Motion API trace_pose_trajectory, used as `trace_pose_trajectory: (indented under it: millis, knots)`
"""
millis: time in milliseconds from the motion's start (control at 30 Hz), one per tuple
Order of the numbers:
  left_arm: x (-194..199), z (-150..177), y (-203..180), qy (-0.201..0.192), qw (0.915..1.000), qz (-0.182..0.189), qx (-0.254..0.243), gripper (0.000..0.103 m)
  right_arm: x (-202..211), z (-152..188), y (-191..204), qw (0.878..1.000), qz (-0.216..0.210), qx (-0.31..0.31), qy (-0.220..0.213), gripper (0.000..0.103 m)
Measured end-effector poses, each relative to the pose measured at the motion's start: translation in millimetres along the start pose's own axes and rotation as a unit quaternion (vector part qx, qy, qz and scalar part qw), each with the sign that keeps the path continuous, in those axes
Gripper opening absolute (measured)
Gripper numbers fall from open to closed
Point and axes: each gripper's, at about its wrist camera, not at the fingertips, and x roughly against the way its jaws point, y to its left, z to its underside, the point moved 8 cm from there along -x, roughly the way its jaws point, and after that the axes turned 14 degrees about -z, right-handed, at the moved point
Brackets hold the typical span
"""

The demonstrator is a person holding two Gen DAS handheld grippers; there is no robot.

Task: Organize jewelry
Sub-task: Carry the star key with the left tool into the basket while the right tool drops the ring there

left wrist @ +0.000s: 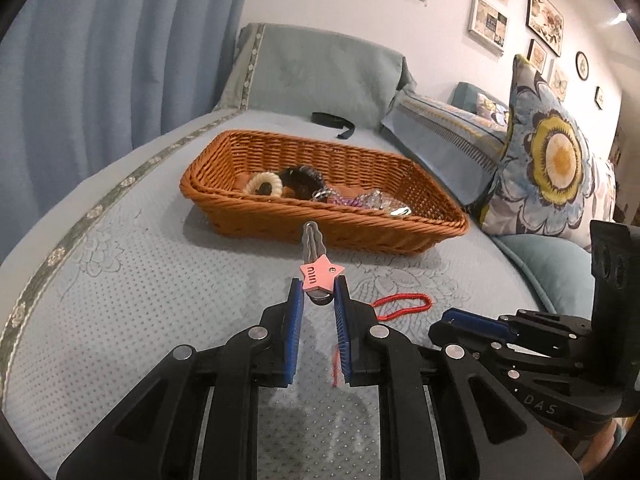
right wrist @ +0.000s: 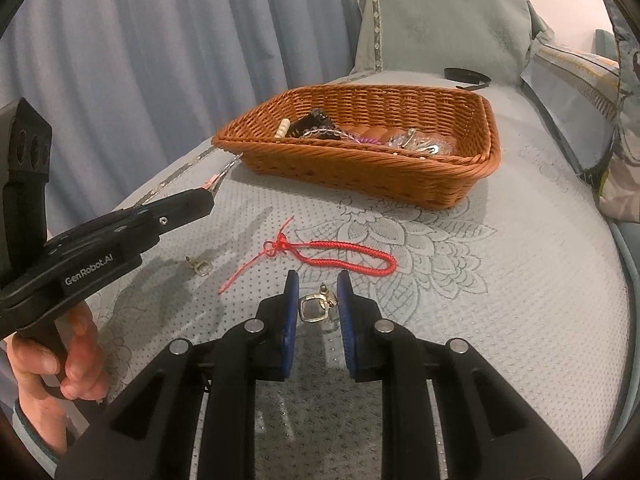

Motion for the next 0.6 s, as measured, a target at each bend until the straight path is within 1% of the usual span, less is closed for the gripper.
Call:
trace_pose_trajectory:
  millis: [133, 300, 467, 600]
  knots:
    - [7, -5, 0, -0.013, 0.9999, 0.008, 0.006, 0.014, 6, -2, 2, 1.000, -0.008, 0.001, -0.011, 0.017]
    - [19, -17, 0, -0.034, 0.9991, 0.014, 0.019, 0.014, 28, -15, 8, 0.999, -0.020, 0.001, -0.046, 0.017]
    - [29, -33, -10, -0.053, 0.9980, 0.029, 0.022, 0.014, 55, -46, 11, 0.997, -0.014, 0.019, -0.080, 0.017]
    - [28, -46, -21, -0.061, 0.9976, 0.032, 0.011, 0.014, 66, -84, 1, 0.995, -0.001, 0.030, -0.100, 0.017]
